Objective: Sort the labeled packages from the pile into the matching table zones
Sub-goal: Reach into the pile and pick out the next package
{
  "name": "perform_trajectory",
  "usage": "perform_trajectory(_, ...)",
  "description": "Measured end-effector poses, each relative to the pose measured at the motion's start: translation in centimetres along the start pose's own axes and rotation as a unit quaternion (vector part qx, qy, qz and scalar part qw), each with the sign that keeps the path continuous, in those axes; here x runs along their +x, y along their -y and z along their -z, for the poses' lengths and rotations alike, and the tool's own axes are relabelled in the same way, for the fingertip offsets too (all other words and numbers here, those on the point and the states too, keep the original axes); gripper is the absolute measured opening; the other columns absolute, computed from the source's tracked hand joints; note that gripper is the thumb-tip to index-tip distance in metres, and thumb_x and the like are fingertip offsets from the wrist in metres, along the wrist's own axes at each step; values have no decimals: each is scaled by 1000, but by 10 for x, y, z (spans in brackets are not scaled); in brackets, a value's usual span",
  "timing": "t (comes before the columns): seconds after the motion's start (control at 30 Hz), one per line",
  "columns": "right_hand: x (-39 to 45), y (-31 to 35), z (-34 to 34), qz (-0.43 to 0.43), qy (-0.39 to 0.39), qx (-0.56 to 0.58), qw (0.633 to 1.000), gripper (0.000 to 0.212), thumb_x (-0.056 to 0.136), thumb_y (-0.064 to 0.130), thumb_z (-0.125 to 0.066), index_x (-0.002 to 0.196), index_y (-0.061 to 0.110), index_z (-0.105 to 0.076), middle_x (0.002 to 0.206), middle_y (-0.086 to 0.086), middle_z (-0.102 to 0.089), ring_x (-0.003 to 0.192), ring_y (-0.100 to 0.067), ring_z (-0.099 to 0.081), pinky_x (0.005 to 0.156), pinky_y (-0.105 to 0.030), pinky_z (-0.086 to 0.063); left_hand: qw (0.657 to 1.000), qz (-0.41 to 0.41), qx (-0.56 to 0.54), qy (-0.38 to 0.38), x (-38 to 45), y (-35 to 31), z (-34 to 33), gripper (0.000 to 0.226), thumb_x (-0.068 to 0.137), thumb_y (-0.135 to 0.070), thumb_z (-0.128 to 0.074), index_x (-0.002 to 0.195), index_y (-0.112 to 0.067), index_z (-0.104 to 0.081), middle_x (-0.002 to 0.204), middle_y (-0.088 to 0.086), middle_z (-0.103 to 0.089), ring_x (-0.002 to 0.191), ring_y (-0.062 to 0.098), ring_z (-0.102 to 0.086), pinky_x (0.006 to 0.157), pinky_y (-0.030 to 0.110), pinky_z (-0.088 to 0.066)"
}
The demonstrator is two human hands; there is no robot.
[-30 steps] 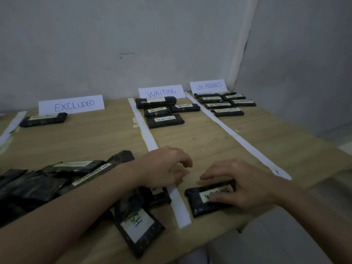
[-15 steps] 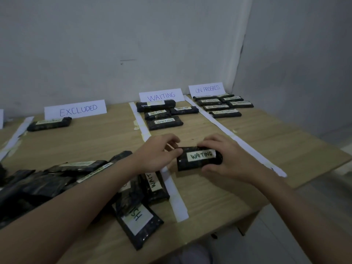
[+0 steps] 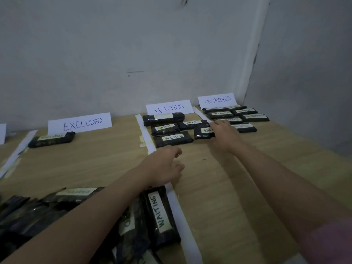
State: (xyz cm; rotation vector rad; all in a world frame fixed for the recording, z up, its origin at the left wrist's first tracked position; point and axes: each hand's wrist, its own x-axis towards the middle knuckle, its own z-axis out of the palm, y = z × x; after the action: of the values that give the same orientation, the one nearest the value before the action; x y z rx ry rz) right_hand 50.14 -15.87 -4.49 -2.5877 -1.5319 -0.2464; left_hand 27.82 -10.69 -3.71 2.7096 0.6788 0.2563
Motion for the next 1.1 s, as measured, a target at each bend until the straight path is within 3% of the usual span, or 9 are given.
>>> perform_trajectory(0.23, 37, -5, -13, 28, 95, -29, 995, 50, 82, 14, -54, 130, 11, -42, 137, -9, -39, 128, -28, -32, 98, -44, -38, 999, -22, 12, 20, 15, 0, -5, 44, 92, -33, -49, 132, -16, -42, 131, 1, -50, 119, 17, -47, 98, 31, -41)
perform_trajectory(0.37, 39, -6, -18, 41, 153, 13, 987, 63, 85, 11, -50, 143, 9, -26, 151, -8, -23, 138, -27, -20, 109, -47, -29, 999, -11, 7, 33, 18, 5, -7, 43, 92, -32, -49, 131, -15, -43, 130, 3, -51, 118, 18, -48, 98, 35, -42)
perform_trajectory(0.47, 26, -5, -16, 57, 99, 45, 992, 68, 85, 9, -52, 145, 11, -22, 154, -5, -17, 141, -22, -16, 111, -44, -26, 1000, -12, -6, 24, 15, 10, -4, 41, 92, -30, -50, 129, -14, -46, 128, 3, -52, 116, 17, -49, 98, 34, -42)
perform_trajectory(0.6, -9, 17, -10, 127, -34, 148, 980, 38, 84, 7, -52, 122, 12, -56, 126, -4, -53, 118, -21, -47, 95, -36, -41, 1000, -19, -9, 13, 4, 17, 7, 30, 93, -19, -46, 122, -13, -55, 123, 4, -59, 111, 17, -53, 96, 31, -43)
perform_trajectory(0.8, -77, 65, 2, 217, -39, 233, 947, 23, 88, 14, -54, 106, 16, -67, 106, 3, -66, 99, -11, -57, 88, -31, -46, 999, -10, 19, 26, -28, 36, 25, 30, 92, -7, -42, 113, -11, -63, 117, 4, -64, 107, 17, -56, 90, 24, -39)
perform_trajectory(0.93, -106, 96, 8, 254, 23, 276, 927, 21, 87, 26, -57, 105, 19, -67, 95, 6, -68, 83, -6, -59, 74, -28, -50, 999, -1, 27, 31, -53, 49, 35, 29, 92, -7, -44, 112, -11, -64, 115, 3, -66, 104, 14, -56, 76, 11, -30)
perform_trajectory(1.0, -112, 107, 11, 249, 93, 287, 920, 30, 86, 35, -60, 111, 19, -65, 98, 6, -68, 83, -6, -61, 75, -27, -51, 999, 2, 23, 30, -64, 50, 38, 28, 93, -8, -45, 112, -10, -64, 115, 3, -66, 105, 15, -57, 74, 10, -28)
perform_trajectory(1.1, -111, 116, 16, 236, 166, 339, 895, 27, 83, 29, -66, 106, 16, -68, 97, 2, -69, 86, -11, -63, 77, -25, -52, 1000, 7, 0, 14, -74, 50, 41, 26, 93, -11, -46, 112, -11, -64, 114, 2, -67, 104, 16, -58, 72, 10, -28)
